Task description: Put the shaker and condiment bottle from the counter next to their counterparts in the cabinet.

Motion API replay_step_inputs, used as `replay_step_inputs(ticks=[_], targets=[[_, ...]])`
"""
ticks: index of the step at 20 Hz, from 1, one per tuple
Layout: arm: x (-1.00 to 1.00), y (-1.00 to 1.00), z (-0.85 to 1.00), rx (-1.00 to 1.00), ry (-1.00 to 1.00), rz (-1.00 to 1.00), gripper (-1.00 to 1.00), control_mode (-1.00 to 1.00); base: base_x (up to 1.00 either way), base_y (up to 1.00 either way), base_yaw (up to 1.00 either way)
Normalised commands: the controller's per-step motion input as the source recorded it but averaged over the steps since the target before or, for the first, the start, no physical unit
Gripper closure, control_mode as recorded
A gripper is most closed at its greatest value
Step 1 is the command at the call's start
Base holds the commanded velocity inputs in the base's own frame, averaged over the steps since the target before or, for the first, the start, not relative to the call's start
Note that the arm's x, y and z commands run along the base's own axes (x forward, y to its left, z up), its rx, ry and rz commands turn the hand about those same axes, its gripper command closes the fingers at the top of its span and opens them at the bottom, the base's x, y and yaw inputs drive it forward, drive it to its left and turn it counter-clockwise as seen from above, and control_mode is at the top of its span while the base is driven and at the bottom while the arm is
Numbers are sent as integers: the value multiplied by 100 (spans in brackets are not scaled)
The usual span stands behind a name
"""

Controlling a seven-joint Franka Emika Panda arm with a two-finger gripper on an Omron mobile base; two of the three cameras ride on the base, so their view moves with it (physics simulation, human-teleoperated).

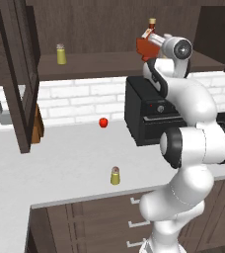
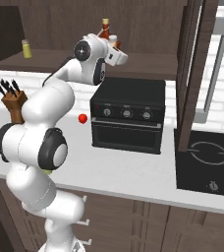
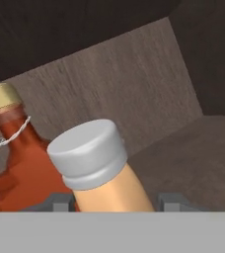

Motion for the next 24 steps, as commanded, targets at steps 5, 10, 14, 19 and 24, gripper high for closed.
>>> replay_step_inputs(ticks=[5,10,14,19,24], targets=[[23,0,-3,-3,-2,0,100,-100,0,0,0],[15,0,-9,-4,-1,0,-100,-100,0,0,0],[2,0,-2,-2,0,0,-100,-100,0,0,0],[-5,0,0,0,0,0,-100,-100,0,0,0],[-43,0,0,0,0,0,-100,-100,0,0,0]])
